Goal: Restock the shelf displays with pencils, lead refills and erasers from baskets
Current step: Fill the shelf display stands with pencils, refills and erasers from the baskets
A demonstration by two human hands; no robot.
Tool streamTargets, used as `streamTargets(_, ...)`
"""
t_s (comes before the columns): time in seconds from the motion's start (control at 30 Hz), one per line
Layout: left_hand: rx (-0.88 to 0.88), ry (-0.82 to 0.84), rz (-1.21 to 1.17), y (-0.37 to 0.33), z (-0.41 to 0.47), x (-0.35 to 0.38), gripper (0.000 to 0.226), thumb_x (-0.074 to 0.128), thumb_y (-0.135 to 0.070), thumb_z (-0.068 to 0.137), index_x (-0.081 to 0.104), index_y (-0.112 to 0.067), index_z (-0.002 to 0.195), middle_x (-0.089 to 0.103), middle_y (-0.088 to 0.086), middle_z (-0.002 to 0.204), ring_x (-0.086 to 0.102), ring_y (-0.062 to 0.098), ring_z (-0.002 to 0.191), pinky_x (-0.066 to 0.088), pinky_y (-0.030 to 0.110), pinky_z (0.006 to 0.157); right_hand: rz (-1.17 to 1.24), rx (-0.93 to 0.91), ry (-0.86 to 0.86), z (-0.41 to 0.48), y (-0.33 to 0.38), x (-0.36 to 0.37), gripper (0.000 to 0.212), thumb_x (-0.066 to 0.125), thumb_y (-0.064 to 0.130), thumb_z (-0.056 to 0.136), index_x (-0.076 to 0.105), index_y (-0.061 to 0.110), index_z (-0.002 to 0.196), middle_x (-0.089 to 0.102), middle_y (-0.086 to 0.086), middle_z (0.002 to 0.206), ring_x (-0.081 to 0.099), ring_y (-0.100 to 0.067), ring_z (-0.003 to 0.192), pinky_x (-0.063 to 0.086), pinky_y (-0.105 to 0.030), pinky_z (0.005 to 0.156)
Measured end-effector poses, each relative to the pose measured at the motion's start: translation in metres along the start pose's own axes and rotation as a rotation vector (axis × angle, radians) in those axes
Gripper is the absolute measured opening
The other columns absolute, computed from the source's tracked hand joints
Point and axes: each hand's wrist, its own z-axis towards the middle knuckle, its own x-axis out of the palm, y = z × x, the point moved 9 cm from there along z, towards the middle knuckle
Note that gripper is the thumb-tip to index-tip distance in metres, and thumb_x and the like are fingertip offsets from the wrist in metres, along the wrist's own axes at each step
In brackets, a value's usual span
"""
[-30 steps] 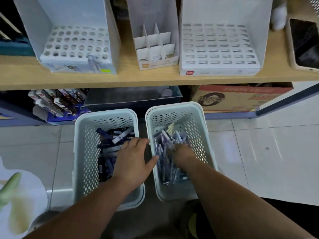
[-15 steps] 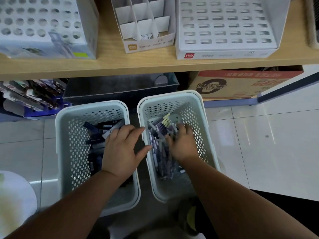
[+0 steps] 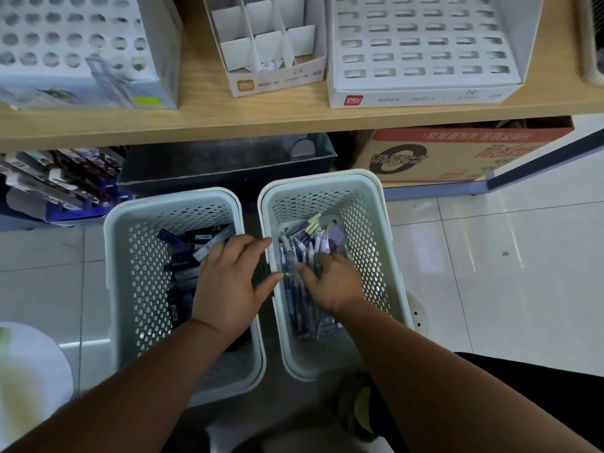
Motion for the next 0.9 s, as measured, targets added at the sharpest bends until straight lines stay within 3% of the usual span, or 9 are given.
streamTargets(0.13, 0.001, -0.007, -0.009, -0.001, -0.001, 0.0, 0.059, 0.055, -0.056, 0.09, 0.06, -0.016, 0.134, 0.061, 0.004, 0.123, 0.055, 0.03, 0.105, 0.048, 0.047, 0.09, 0.463, 0.167, -0.014, 0.004, -0.011, -0.008, 0.066, 0.024, 0.057, 0.105, 0.061, 0.011, 0.077, 0.06, -0.007, 0.069, 0.06, -0.02, 0.068, 0.05, -0.031, 0.068)
streamTargets(0.2, 0.004, -0.006, -0.019, 0.0, 0.0, 0.0, 0.059, 0.056, -0.055, 0.089, 0.06, -0.016, 0.133, 0.061, 0.004, 0.123, 0.055, 0.029, 0.105, 0.048, 0.047, 0.089, 0.546, 0.262, -0.092, 0.013, -0.025, -0.012, 0.051, 0.033, 0.039, 0.109, 0.061, 0.006, 0.082, 0.059, -0.009, 0.07, 0.058, -0.023, 0.065, 0.047, -0.029, 0.059)
streamTargets(0.3, 0.009, 0.0, -0.038, 0.001, -0.001, 0.001, 0.059, 0.056, -0.056, 0.09, 0.06, -0.017, 0.133, 0.06, 0.003, 0.123, 0.055, 0.029, 0.105, 0.047, 0.047, 0.09, 0.518, 0.347, -0.186, 0.026, -0.034, -0.014, 0.028, 0.04, 0.024, 0.107, 0.062, 0.007, 0.111, 0.067, -0.012, 0.102, 0.062, -0.026, 0.082, 0.041, -0.023, 0.061)
streamTargets(0.4, 0.001, 0.014, -0.045, 0.002, 0.0, 0.003, 0.058, 0.057, -0.055, 0.09, 0.059, -0.018, 0.134, 0.059, 0.002, 0.124, 0.055, 0.028, 0.105, 0.045, 0.045, 0.092, 0.463, 0.397, -0.14, 0.039, -0.029, -0.011, 0.035, 0.042, 0.026, 0.105, 0.062, 0.003, 0.121, 0.067, -0.015, 0.116, 0.063, -0.032, 0.108, 0.041, -0.024, 0.078)
streamTargets(0.47, -0.002, 0.017, -0.05, 0.003, 0.0, 0.003, 0.058, 0.059, -0.054, 0.089, 0.058, -0.018, 0.135, 0.059, 0.002, 0.125, 0.055, 0.028, 0.106, 0.045, 0.045, 0.092, 0.364, 0.4, -0.078, 0.049, -0.023, -0.009, 0.045, 0.039, 0.037, 0.107, 0.063, 0.0, 0.115, 0.07, -0.017, 0.108, 0.067, -0.033, 0.102, 0.052, -0.029, 0.082)
streamTargets(0.57, 0.0, 0.014, -0.07, 0.003, 0.0, 0.004, 0.059, 0.058, -0.055, 0.089, 0.058, -0.018, 0.135, 0.06, 0.002, 0.125, 0.055, 0.029, 0.106, 0.046, 0.046, 0.091, 0.335, 0.442, -0.029, 0.059, -0.024, -0.004, 0.057, 0.036, 0.053, 0.104, 0.064, 0.003, 0.11, 0.065, -0.009, 0.081, 0.065, -0.026, 0.073, 0.053, -0.035, 0.068)
streamTargets(0.67, -0.009, 0.022, -0.086, 0.004, 0.0, 0.005, 0.058, 0.059, -0.054, 0.089, 0.059, -0.018, 0.135, 0.061, 0.002, 0.125, 0.056, 0.028, 0.107, 0.046, 0.046, 0.092, 0.578, 0.498, -0.051, 0.065, -0.03, -0.003, 0.054, 0.052, 0.057, 0.097, 0.068, 0.007, 0.109, 0.061, -0.003, 0.083, 0.067, -0.025, 0.081, 0.056, -0.036, 0.075)
streamTargets(0.77, -0.004, 0.024, -0.088, 0.004, 0.0, 0.005, 0.059, 0.059, -0.055, 0.089, 0.06, -0.017, 0.134, 0.064, 0.002, 0.124, 0.057, 0.028, 0.108, 0.047, 0.045, 0.093, 0.778, 0.591, -0.038, 0.064, -0.03, -0.004, 0.052, 0.067, 0.057, 0.089, 0.057, 0.006, 0.087, 0.058, -0.003, 0.077, 0.054, -0.016, 0.062, 0.04, -0.026, 0.049)
streamTargets(0.9, -0.005, 0.032, -0.096, 0.004, 0.001, 0.005, 0.06, 0.058, -0.055, 0.088, 0.06, -0.017, 0.134, 0.067, 0.001, 0.122, 0.058, 0.028, 0.107, 0.048, 0.044, 0.091, 0.829, 0.588, 0.033, 0.077, -0.015, 0.0, 0.076, 0.076, 0.064, 0.077, 0.063, 0.003, 0.12, 0.063, -0.003, 0.088, 0.057, -0.022, 0.069, 0.049, -0.03, 0.068)
